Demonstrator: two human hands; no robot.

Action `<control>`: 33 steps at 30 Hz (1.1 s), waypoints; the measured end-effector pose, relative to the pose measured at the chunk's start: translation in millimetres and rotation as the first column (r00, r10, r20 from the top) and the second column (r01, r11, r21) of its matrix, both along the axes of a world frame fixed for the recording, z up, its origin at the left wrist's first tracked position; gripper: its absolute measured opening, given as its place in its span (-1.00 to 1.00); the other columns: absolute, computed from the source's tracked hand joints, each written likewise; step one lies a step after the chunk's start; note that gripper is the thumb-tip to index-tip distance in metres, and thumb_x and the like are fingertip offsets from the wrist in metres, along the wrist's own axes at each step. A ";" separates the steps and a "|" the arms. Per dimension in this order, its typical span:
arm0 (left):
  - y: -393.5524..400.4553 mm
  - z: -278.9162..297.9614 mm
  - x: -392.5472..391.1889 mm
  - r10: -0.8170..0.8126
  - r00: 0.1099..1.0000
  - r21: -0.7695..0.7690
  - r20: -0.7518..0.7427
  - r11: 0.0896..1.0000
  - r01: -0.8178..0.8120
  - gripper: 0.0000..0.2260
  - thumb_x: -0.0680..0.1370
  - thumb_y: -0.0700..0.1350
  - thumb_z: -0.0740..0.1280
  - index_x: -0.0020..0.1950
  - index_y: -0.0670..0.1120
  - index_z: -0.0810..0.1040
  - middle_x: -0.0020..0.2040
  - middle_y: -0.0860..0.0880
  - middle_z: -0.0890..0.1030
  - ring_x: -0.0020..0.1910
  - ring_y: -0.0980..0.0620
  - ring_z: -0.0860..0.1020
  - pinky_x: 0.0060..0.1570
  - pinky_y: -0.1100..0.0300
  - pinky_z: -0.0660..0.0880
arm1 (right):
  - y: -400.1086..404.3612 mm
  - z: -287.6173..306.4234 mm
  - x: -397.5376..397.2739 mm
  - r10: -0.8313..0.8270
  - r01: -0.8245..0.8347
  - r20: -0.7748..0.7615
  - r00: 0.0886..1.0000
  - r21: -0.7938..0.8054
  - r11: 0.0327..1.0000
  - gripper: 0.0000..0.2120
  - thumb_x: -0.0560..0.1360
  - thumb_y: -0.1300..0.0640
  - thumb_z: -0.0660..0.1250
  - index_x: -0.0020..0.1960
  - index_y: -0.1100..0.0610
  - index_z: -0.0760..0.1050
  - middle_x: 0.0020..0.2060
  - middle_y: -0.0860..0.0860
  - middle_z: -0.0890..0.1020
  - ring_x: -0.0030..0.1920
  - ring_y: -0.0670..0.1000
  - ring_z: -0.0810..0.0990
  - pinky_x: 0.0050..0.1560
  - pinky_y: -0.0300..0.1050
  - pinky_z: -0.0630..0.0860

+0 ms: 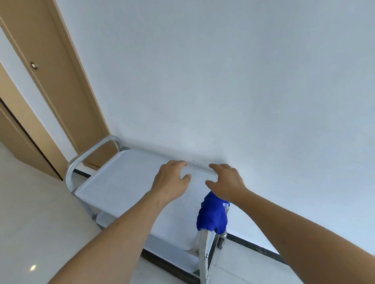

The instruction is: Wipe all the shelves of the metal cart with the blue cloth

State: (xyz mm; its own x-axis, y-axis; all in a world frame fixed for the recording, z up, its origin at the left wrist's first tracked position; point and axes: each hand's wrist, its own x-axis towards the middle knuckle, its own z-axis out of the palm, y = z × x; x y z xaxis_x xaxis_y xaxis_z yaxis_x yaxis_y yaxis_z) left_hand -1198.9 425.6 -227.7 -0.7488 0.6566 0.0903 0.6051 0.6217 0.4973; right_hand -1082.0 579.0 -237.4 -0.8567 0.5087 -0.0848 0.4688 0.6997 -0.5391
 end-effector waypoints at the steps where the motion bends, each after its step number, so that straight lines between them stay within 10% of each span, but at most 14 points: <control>1: 6.3 -7.2 -5.3 0.008 1.000 -0.013 0.013 1.000 -0.008 -0.56 0.59 0.05 0.26 0.45 -0.01 0.37 0.46 -0.01 0.37 0.41 -0.03 0.35 0.34 0.04 0.38 | 4.9 -8.0 -5.8 0.000 0.000 0.009 1.000 -0.014 1.000 -0.41 0.58 -0.02 0.30 0.57 0.00 0.25 0.47 0.05 0.37 0.47 0.19 0.25 0.38 0.12 0.37; 13: 67.5 -90.1 -38.5 0.057 0.983 -0.192 0.177 0.981 -0.023 -0.56 0.58 0.04 0.26 0.45 -0.01 0.37 0.46 -0.01 0.37 0.38 -0.02 0.38 0.34 0.07 0.38 | -6.3 -108.1 -39.9 -0.144 0.153 0.174 0.974 -0.040 0.987 -0.57 0.61 -0.12 0.21 0.40 0.06 0.38 0.44 0.16 0.29 0.42 0.20 0.25 0.37 0.08 0.30; 22: 90.2 -124.9 -60.8 0.050 0.979 -0.222 0.195 0.975 -0.006 -0.59 0.59 0.00 0.26 0.43 -0.04 0.40 0.43 -0.04 0.43 0.38 -0.02 0.41 0.28 0.18 0.33 | -31.1 -147.8 -48.8 -0.180 0.170 0.213 0.960 0.063 0.983 -0.39 0.56 -0.17 0.27 0.49 0.06 0.21 0.60 0.21 -0.07 0.57 0.28 -0.13 0.51 0.17 0.02; 33: 107.5 -153.1 -107.3 -0.206 0.949 -0.144 0.240 0.959 0.245 -0.62 0.59 -0.01 0.24 0.40 -0.06 0.43 0.40 -0.04 0.44 0.35 -0.03 0.42 0.28 0.15 0.37 | -41.0 -154.3 -64.4 -0.331 0.289 0.318 0.889 0.172 0.942 -0.34 0.40 0.11 0.46 0.40 0.01 0.21 0.55 0.11 -0.18 0.47 0.31 -0.03 0.15 0.07 0.52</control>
State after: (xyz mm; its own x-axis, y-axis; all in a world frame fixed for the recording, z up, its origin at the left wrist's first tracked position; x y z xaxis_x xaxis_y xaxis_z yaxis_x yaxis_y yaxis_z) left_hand -1306.2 533.1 -380.8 -0.5676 0.8018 -0.1871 0.6267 0.5681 0.5333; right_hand -1146.4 538.0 -391.7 -0.5842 0.7676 -0.2637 0.8107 0.5368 -0.2336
